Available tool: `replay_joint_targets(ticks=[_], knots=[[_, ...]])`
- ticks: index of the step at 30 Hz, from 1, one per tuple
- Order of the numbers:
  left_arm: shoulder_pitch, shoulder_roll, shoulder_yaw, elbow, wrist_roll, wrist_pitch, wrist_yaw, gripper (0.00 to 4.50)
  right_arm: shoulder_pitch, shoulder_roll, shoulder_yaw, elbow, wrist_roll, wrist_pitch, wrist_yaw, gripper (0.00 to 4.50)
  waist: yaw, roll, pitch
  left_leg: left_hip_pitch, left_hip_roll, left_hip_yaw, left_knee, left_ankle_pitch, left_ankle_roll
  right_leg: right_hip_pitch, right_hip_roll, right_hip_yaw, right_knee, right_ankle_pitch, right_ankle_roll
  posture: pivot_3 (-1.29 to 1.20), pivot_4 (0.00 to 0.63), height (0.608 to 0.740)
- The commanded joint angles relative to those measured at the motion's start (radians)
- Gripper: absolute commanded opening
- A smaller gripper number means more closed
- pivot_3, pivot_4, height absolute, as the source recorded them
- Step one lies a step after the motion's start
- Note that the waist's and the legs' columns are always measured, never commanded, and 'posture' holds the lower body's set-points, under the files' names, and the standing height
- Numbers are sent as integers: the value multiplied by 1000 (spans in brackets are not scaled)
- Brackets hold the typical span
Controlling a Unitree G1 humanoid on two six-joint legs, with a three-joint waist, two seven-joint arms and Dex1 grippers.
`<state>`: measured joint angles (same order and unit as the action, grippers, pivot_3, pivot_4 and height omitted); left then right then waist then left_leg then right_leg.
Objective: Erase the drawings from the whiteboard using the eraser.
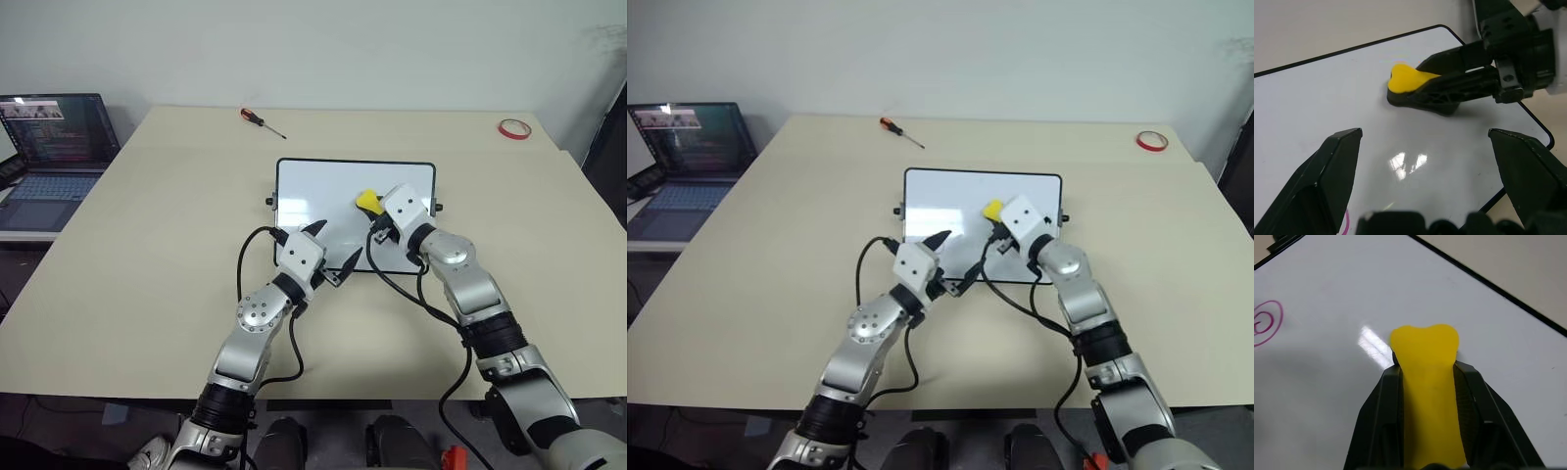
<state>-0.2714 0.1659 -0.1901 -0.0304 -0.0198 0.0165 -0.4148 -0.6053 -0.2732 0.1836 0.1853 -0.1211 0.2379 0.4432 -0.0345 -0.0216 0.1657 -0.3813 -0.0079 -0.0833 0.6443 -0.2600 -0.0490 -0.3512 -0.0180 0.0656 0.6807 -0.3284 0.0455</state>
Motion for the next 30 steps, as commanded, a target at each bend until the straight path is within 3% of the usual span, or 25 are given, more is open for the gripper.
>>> replay_joint_targets(ticks=[1, 10, 22, 25, 30], knots=[[-1, 0, 2, -48, -4, -4, 1, 4500, 52, -18, -21, -33, 16, 64, 8, 1092, 2, 0, 0, 0, 0, 0, 0, 0, 0, 0, 0, 0, 0, 0, 0, 0, 150, 740], [0, 20, 21, -55, -7, -5, 4, 4500, 57, 9, -93, -94, 69, 28, -59, 1092, 2, 0, 1, -2, 0, 0, 0, 0, 0, -2, 0, 0, -1, 0, 0, 0, 150, 740], [266, 73, 77, -224, 6, -21, 63, 4500, 142, -24, -84, -207, 91, -31, -13, 1092, 2, 2, 4, -6, 0, 0, -2, 0, 0, -6, -1, 3, -3, -1, 0, 0, 150, 740], [361, 55, 118, -184, 11, -96, 118, 4500, 173, -17, -53, -224, 84, -80, 5, 1092, 1, 2, 4, -10, 0, 0, -2, 0, 0, -9, -1, 3, -2, -1, 0, 0, 150, 740], [365, 45, 140, -157, 32, -144, 169, 4500, 153, 28, 1, -196, 70, -149, 9, 1092, 2, 2, 4, -14, 1, 0, -1, 0, 0, -14, 0, 3, -1, -1, 0, 0, 150, 740]])
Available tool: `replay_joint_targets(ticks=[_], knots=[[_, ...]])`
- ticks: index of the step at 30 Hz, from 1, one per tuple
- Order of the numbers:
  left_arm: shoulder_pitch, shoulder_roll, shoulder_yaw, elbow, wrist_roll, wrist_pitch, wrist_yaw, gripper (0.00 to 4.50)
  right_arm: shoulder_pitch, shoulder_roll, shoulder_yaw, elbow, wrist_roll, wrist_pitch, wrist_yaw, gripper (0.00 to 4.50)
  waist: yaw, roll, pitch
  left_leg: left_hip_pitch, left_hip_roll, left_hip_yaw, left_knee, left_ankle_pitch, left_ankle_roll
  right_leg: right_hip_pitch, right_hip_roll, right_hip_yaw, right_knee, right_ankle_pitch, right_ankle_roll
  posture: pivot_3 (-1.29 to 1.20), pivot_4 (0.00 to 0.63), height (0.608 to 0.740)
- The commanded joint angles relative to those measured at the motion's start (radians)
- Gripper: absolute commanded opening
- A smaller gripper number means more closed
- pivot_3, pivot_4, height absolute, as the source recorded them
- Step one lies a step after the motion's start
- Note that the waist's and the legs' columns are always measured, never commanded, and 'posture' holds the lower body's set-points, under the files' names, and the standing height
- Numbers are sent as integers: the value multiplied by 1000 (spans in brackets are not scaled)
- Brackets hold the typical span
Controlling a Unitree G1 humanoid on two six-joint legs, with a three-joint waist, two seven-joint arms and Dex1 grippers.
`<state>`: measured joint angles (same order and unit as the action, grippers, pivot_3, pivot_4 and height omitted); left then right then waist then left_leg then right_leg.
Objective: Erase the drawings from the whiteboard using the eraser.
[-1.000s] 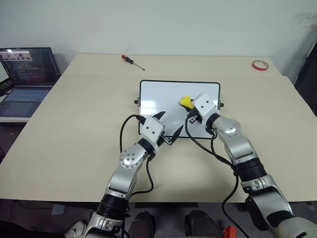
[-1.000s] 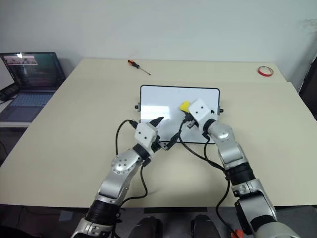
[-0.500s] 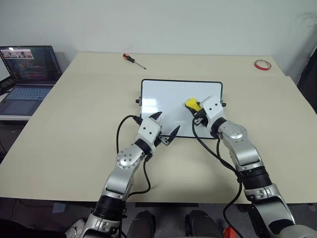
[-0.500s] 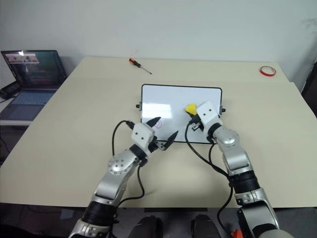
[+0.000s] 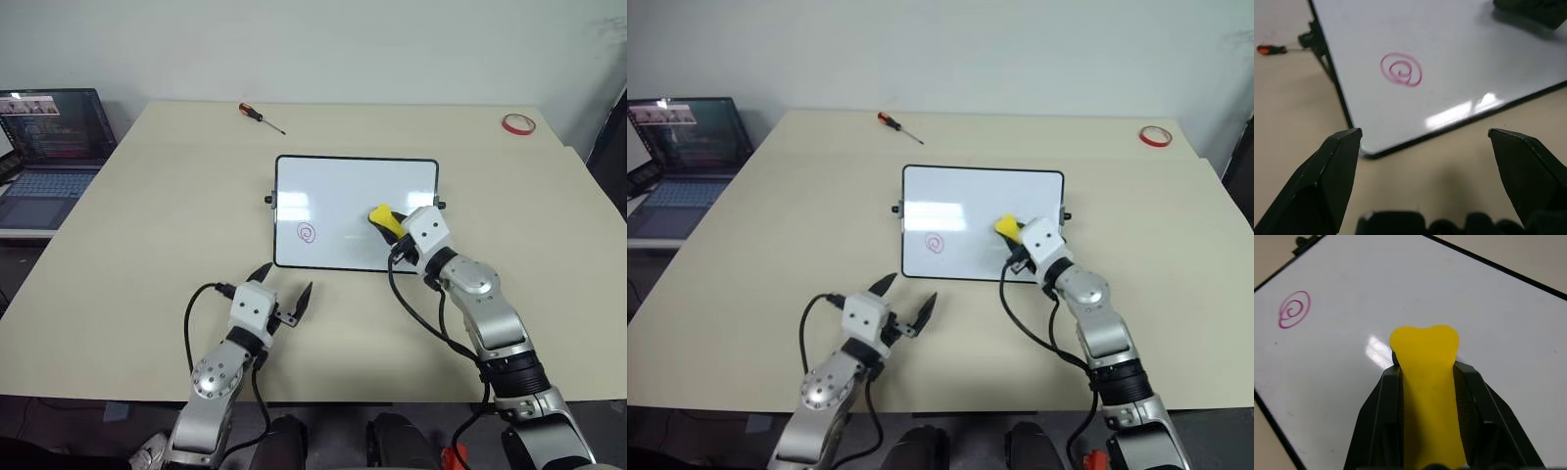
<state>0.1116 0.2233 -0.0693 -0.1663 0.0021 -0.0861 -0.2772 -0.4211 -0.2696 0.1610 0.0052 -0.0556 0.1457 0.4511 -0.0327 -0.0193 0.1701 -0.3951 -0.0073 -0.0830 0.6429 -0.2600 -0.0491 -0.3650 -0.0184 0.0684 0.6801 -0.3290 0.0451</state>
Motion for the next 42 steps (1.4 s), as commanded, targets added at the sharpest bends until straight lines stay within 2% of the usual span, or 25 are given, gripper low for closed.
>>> replay_joint_targets(ticks=[1, 11, 20, 28, 31, 33, 37, 42], knots=[[-21, -18, 24, -14, 4, -37, 39, 4500, -48, 42, 34, 1, 0, -69, -3, 1092, 0, 0, 0, -1, 0, 0, 1, 0, 0, 0, 0, 0, 0, 0, 0, 0, 150, 740], [-64, -31, 19, 4, -5, -14, 31, 4500, -280, 205, 109, 299, -61, -189, -65, 1092, 1, 0, 0, -4, 0, 2, 0, 0, 0, -5, 0, -2, 0, 0, 0, 0, 150, 740], [-35, -28, 25, -40, -6, 5, 34, 4500, -400, 236, 159, 530, -191, -139, -154, 1092, 0, 0, 0, -4, 0, 2, 0, 0, 0, -6, 0, -2, 1, 0, 0, 0, 150, 740], [-9, -31, 28, -94, -6, 40, 42, 4500, -306, 209, 221, 438, -243, -61, -86, 1092, 0, 0, -1, -2, 0, 2, 1, 0, 0, -5, 0, -2, 3, 0, 0, 0, 150, 740], [-6, -32, 27, -94, -7, 43, 41, 4500, -207, 151, 307, 339, -267, -48, 32, 1092, 2, 0, -2, -2, 0, 1, 2, 0, 0, -4, 0, -3, 3, 0, 0, 0, 150, 740], [-7, -33, 27, -92, -7, 44, 41, 4500, -172, 131, 327, 301, -274, -24, 58, 1092, 2, 0, -2, -2, 0, 1, 2, 0, 0, -4, 0, -3, 2, 0, 0, 0, 150, 740], [-13, -32, 28, -92, -8, 49, 40, 4500, -212, 145, 269, 311, -263, -6, -6, 1092, -1, 0, -2, -1, 0, 1, 2, 0, 0, -3, 0, -3, 5, 1, -1, 0, 150, 740], [-15, -31, 24, -90, -11, 50, 34, 4500, -313, 177, 163, 396, -235, -27, -161, 1092, 4, 0, -2, 0, 0, 1, 3, 1, -1, -4, 0, -3, 9, 1, -1, 0, 150, 740]])
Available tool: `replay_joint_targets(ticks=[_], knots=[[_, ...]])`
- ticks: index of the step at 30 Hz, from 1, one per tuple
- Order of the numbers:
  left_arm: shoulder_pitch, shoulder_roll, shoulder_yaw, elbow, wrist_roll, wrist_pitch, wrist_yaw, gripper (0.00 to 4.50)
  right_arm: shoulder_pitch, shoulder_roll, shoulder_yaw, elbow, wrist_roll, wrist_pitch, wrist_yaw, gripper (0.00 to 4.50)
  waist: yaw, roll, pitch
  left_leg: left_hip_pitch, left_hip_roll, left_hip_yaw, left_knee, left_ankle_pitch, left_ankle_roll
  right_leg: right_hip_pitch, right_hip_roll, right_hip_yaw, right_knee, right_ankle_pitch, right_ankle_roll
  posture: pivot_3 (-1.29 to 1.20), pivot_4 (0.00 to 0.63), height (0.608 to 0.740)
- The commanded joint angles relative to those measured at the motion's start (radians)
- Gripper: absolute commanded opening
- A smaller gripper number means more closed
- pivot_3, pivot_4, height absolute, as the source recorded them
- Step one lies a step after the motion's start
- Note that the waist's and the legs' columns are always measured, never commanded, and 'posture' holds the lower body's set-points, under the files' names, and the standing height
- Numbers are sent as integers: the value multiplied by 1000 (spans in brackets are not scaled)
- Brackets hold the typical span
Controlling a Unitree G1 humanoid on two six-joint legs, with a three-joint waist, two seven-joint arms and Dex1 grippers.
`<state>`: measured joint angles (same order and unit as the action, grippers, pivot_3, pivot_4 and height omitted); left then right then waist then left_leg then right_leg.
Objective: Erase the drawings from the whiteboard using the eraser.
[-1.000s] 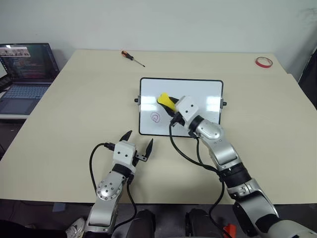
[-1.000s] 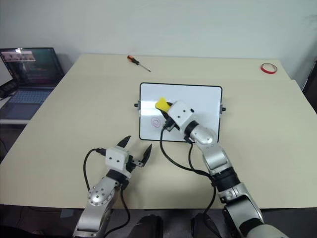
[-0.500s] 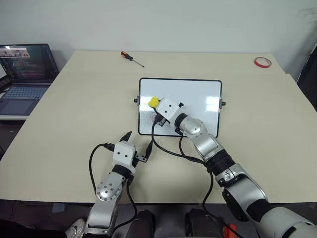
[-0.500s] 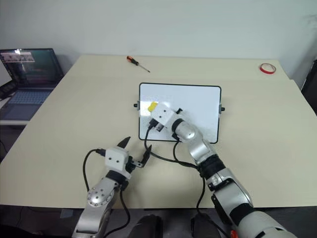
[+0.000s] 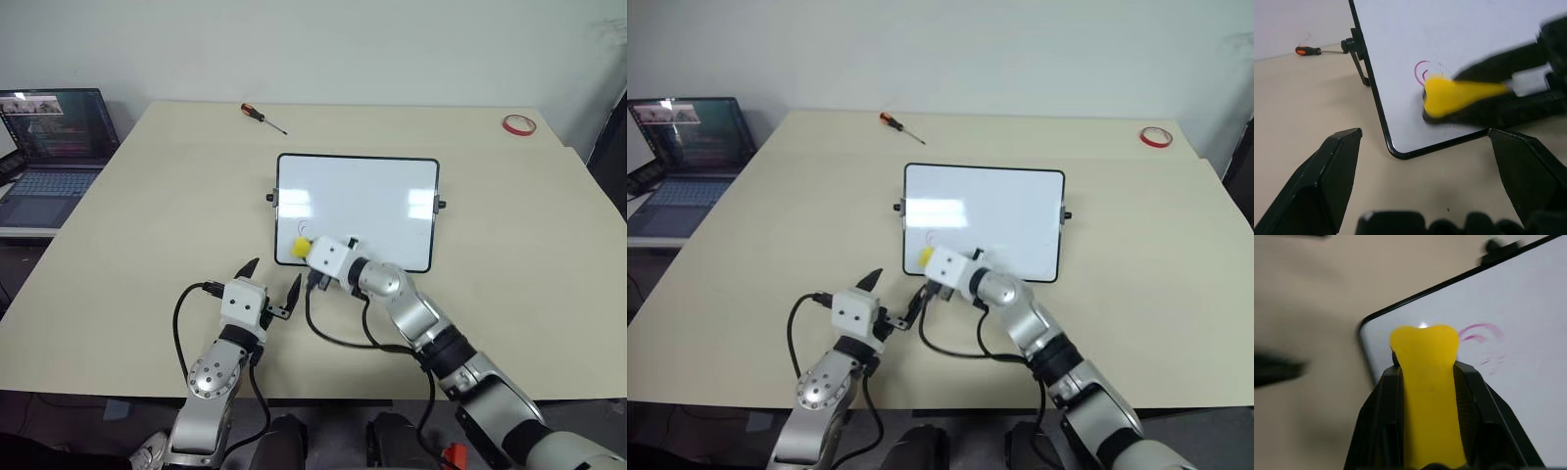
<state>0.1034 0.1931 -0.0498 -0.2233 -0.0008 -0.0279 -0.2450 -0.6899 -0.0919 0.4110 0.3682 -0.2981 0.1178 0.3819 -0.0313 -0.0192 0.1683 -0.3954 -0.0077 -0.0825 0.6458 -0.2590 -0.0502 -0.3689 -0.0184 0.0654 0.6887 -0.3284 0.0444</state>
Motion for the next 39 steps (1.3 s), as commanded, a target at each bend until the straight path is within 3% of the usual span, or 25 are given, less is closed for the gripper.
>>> replay_joint_targets(ticks=[1, 7, 16, 22, 28, 32, 36, 39], knots=[[-7, -1, 4, -33, -8, -8, 1, 4500, -55, 1, -98, 46, 9, -5, -112, 1092, 3, 0, 0, 0, 0, 0, 0, 0, 0, 0, 0, 0, 0, 0, 0, 0, 150, 740], [-17, -2, 0, -23, -9, -9, -4, 4500, -99, 18, -123, 88, 8, -56, -183, 1092, -1, 0, 0, -1, 0, 1, -1, 0, 0, -1, 0, 1, 0, 0, 0, 0, 150, 740], [13, -9, -4, -40, -6, -17, 4, 4500, -48, 18, 62, 68, -27, -96, 56, 1092, -11, 0, 0, 0, 0, 2, -1, 0, 0, -1, 0, 1, 0, 0, 0, 0, 150, 740], [59, -23, -20, -79, 5, -20, 14, 4500, -70, 16, 37, 88, -21, -92, 58, 1092, -13, 0, 0, -1, 0, 1, -1, 0, 0, -1, 0, 1, 0, 0, 0, 0, 150, 740], [41, -26, -25, -59, 7, -18, 21, 4500, -164, 19, -68, 196, -41, -86, -171, 1092, -11, 0, 0, 0, 0, 1, 0, 0, 0, -1, 0, 1, 1, 0, 0, 0, 150, 740], [33, -22, -25, -51, 3, -19, 14, 4500, -200, 21, -76, 246, -53, -90, -227, 1092, -6, 0, 0, 0, 0, 1, 0, 0, 0, -1, 0, 1, 1, 0, 0, 0, 150, 740], [26, -19, -27, -47, 1, -17, 9, 4500, -186, 23, -57, 237, -49, -100, -189, 1092, -8, 0, 0, 0, 0, 2, -1, 0, 0, -2, 0, 2, 1, 0, 0, 0, 150, 740], [15, -17, -25, -42, -1, -15, 5, 4500, -125, 16, 14, 171, -49, -112, -65, 1092, -8, 0, 0, 0, 0, 2, 0, 0, 0, -1, 0, 1, 1, 0, 0, 0, 150, 740]])
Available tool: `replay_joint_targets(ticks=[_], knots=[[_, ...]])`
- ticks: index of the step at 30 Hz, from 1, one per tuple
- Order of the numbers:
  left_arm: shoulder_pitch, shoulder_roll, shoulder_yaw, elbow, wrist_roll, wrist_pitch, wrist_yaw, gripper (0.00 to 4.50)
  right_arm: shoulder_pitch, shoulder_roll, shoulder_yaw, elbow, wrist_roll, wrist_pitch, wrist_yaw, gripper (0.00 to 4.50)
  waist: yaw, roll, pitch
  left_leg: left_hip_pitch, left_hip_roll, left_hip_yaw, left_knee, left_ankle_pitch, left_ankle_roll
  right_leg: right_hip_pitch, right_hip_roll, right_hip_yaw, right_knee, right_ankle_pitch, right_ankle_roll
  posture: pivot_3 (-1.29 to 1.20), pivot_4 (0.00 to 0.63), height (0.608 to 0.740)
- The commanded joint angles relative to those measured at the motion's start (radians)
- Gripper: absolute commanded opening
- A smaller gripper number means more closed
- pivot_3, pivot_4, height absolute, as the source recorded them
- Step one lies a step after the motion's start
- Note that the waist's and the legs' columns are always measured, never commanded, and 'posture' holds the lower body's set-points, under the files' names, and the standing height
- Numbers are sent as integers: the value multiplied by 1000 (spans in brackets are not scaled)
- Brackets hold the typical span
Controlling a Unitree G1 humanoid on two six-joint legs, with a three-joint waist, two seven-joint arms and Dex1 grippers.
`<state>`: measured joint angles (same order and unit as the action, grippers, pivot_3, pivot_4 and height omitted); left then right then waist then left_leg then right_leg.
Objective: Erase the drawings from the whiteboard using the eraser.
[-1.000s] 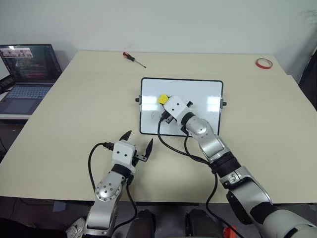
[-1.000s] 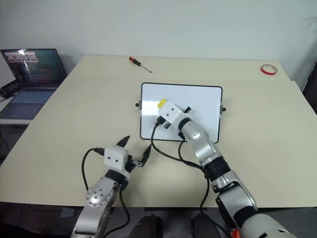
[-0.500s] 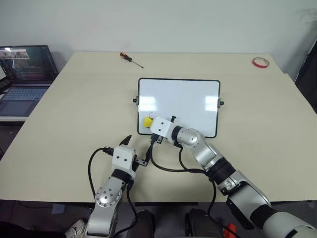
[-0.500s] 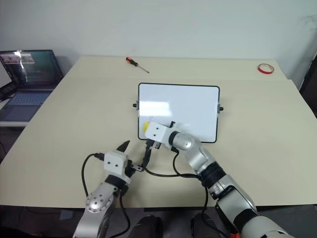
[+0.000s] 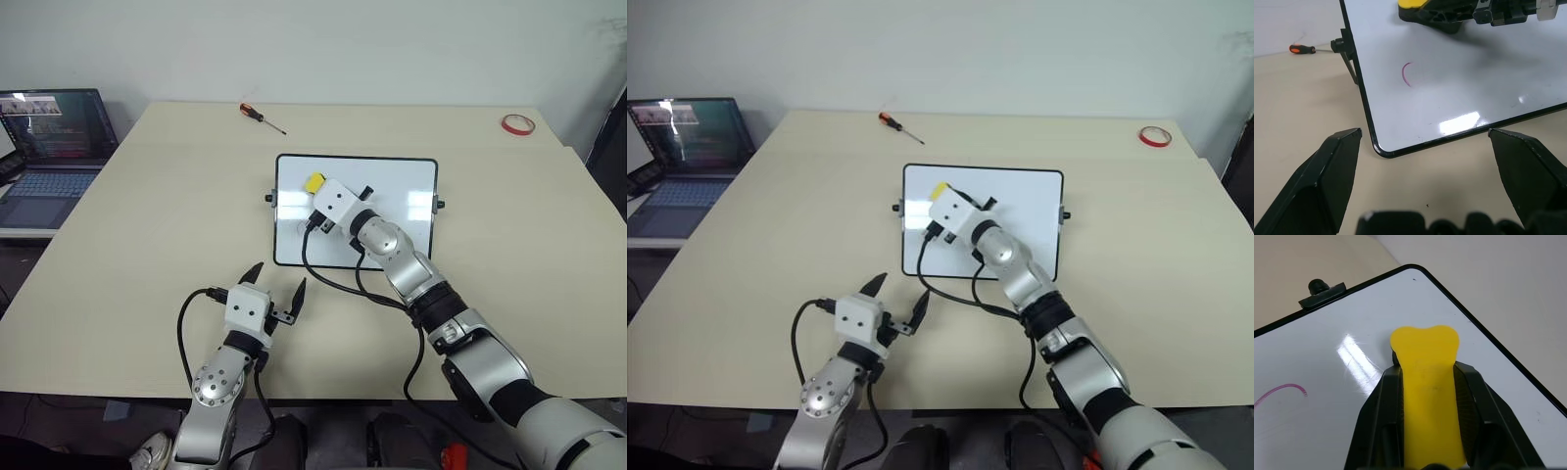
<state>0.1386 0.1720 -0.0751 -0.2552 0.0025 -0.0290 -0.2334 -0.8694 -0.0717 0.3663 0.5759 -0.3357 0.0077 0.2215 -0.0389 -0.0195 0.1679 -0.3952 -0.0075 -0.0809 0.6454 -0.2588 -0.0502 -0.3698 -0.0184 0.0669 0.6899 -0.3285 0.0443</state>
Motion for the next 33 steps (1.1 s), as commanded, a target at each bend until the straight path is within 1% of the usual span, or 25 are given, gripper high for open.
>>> replay_joint_targets(ticks=[1, 5, 9, 11, 17, 20, 22, 24, 30, 33], knots=[[-23, 4, 1, -9, -5, -13, -7, 4500, 71, -12, 88, -58, -21, -7, 135, 1092, 0, 0, 0, 0, 0, 0, 0, 0, 0, 0, 0, 0, 0, 0, 0, 0, 150, 740], [-25, 8, 5, -8, -7, -13, -8, 4500, 123, -33, 168, -135, -51, -4, 244, 1092, -2, 0, 0, 0, 0, 0, 0, 0, 0, 0, 0, 0, 0, 0, 0, 0, 150, 740], [-22, 8, 8, -10, -5, -12, -7, 4500, 121, -34, 165, -144, -52, 17, 267, 1092, -2, 0, 0, 0, 0, 0, 0, 0, 0, 0, 0, 0, 0, 0, 0, 0, 150, 740], [-20, 7, 7, -12, -4, -12, -5, 4500, 103, -28, 142, -126, -54, 23, 234, 1092, -2, 0, 0, 0, 0, 0, 0, 0, 0, 0, 0, 0, 0, 0, 0, 0, 150, 740], [-17, 0, 0, -16, -1, -10, 2, 4500, -21, -4, 29, 14, -50, 29, 3, 1092, 2, 0, 0, 1, 0, -1, 1, 1, -1, 0, 0, 0, 2, 0, 0, 0, 150, 740], [-17, 0, -1, -16, -2, -10, 2, 4500, -51, 13, -4, 58, -40, 29, -59, 1092, 6, 0, 0, 0, 0, -1, 0, 1, -1, 0, 0, -1, 2, 0, 0, 0, 150, 740], [-16, 2, 0, -17, -4, -10, 1, 4500, -56, 17, -9, 66, -43, 28, -74, 1092, 5, 0, 0, 0, 0, 0, 0, 1, -1, 0, 0, 0, 1, 0, 0, 0, 150, 740], [-16, 4, 2, -17, -4, -9, 0, 4500, -46, 17, 5, 58, -46, 27, -53, 1092, 5, 0, 0, 0, 0, 0, 0, 1, -1, -1, 0, 0, 1, 0, 0, 0, 150, 740], [-16, 6, 4, -21, -6, -8, -1, 4500, 50, 11, 88, -37, -26, -9, 132, 1092, 3, 0, 0, 1, 0, 0, 0, 1, 0, 0, 0, 0, 2, 0, 0, 0, 150, 740], [-14, 7, 4, -22, -6, -8, -3, 4500, 101, 6, 105, -104, -6, -5, 210, 1092, 3, 0, 0, 1, 0, 0, 0, 1, 0, 0, 0, 0, 2, 0, 0, 0, 150, 740]])
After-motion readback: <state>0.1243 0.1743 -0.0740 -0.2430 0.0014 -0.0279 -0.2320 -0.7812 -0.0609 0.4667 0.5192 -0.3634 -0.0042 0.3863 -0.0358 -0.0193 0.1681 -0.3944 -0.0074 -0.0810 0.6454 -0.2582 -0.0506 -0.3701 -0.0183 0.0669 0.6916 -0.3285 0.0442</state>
